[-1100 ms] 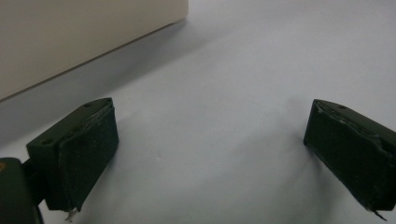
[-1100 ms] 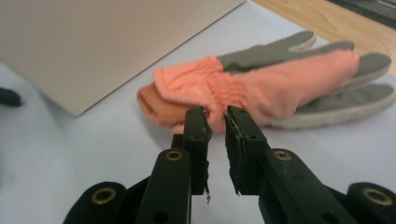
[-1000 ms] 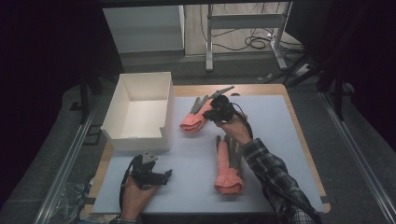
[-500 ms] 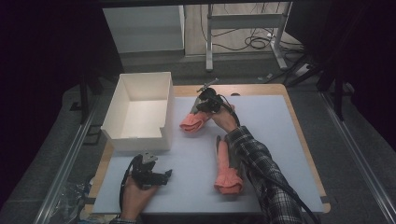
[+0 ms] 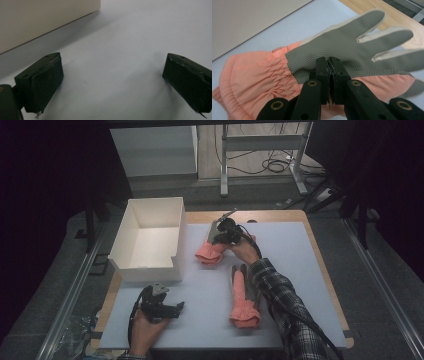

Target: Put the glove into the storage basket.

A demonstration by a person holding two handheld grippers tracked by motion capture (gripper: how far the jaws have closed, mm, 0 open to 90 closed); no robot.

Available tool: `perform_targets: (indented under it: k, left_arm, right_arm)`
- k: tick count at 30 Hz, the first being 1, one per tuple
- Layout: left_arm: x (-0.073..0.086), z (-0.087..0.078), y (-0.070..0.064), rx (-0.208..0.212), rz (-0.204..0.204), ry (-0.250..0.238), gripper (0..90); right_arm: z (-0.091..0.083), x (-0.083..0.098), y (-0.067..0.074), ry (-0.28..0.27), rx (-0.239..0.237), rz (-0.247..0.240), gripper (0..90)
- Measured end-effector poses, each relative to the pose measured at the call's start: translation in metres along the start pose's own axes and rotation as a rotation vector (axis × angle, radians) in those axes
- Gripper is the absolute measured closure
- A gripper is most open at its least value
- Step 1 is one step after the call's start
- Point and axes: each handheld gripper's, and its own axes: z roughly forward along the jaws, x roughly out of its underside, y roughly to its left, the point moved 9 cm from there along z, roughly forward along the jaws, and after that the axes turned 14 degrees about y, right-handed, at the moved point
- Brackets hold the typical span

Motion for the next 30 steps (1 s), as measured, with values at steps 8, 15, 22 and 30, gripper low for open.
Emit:
perform_targets:
  k: [8,15,22,30]
  left_arm:
    - [0.000,0.000,0.000,0.000,0.001,0.000,3.3]
    - [0.000,0.000,0.000,0.000,0.000,0.000,3.2]
    - [0.000,0.000,0.000,0.000,-0.001,0.001,3.2]
    - [0.000,0.000,0.000,0.001,-0.001,0.000,3.2]
  right_arm:
    - [-0.024,0.031,-0.006,-0.038,-0.012,0.022,84.0]
    - [-0.029,0.063,-0.016,-0.013,0.007,0.049,80.3]
    - [-0.036,0.080,-0.025,-0.038,-0.013,0.093,79.5]
    - [-0.042,0.027,-0.010,-0.084,-0.038,0.041,80.1]
